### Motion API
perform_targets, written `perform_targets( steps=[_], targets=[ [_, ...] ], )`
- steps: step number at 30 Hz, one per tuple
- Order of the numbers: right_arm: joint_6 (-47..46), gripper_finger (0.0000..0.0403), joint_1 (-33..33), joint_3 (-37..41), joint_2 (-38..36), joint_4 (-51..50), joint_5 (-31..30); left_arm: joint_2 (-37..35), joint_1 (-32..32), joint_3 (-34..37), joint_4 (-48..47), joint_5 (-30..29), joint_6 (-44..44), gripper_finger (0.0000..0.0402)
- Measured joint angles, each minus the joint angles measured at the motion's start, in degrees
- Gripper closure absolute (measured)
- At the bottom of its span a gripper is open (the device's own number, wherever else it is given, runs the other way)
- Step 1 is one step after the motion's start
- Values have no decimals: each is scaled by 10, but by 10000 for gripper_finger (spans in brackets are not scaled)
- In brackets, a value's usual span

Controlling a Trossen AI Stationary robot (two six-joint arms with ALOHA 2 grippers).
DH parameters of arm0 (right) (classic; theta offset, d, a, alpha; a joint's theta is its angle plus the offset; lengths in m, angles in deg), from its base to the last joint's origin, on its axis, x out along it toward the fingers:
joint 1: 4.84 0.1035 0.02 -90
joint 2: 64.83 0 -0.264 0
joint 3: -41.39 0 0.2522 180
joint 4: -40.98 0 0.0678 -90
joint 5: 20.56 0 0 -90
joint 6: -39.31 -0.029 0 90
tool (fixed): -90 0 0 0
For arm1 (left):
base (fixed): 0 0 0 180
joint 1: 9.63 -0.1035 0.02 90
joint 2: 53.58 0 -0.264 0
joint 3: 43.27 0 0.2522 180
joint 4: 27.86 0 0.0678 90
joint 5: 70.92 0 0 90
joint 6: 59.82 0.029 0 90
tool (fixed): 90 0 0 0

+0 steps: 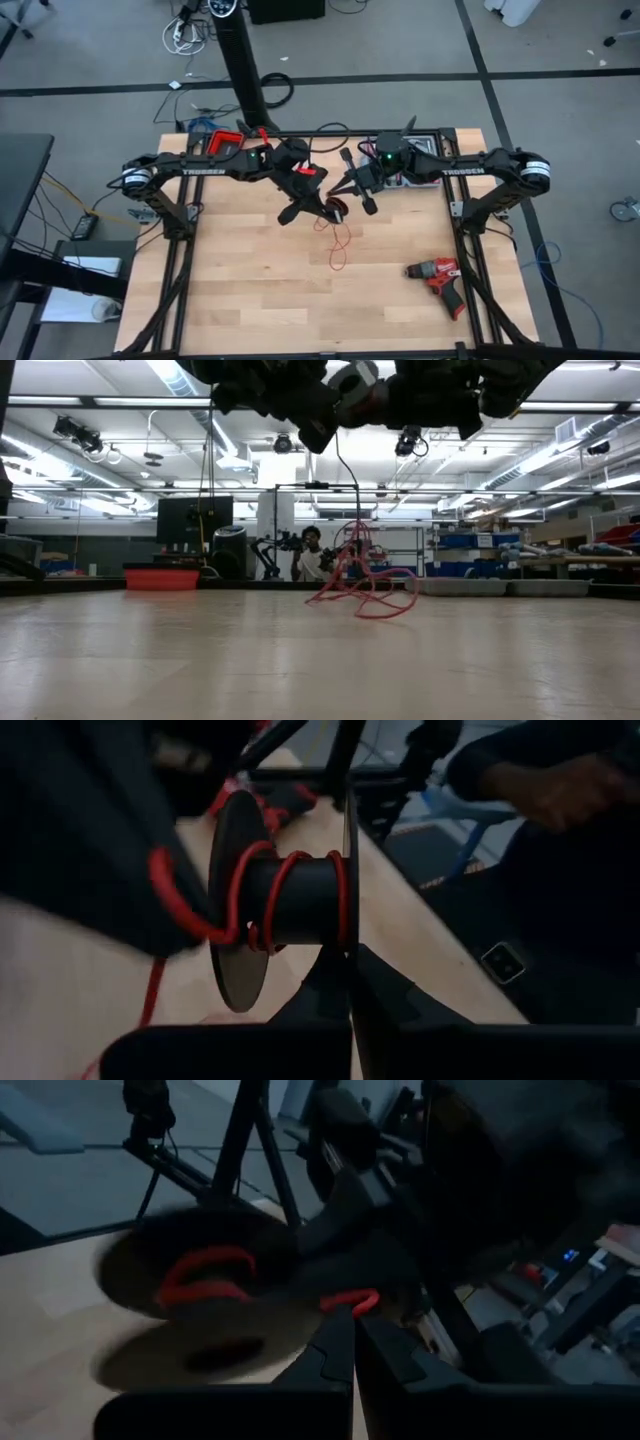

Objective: Coil cords
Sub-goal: Coil the red wire onto the black spool

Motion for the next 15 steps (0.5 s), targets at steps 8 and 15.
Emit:
perform_targets(
  steps=[8,15],
  targets=[
    [-42,393,-1,1,10,1,4,0,3,0,61,18,18,401],
    [-114,343,-1,1,11,-12,9,-1,2,-1,101,-10,49,401]
  ],
)
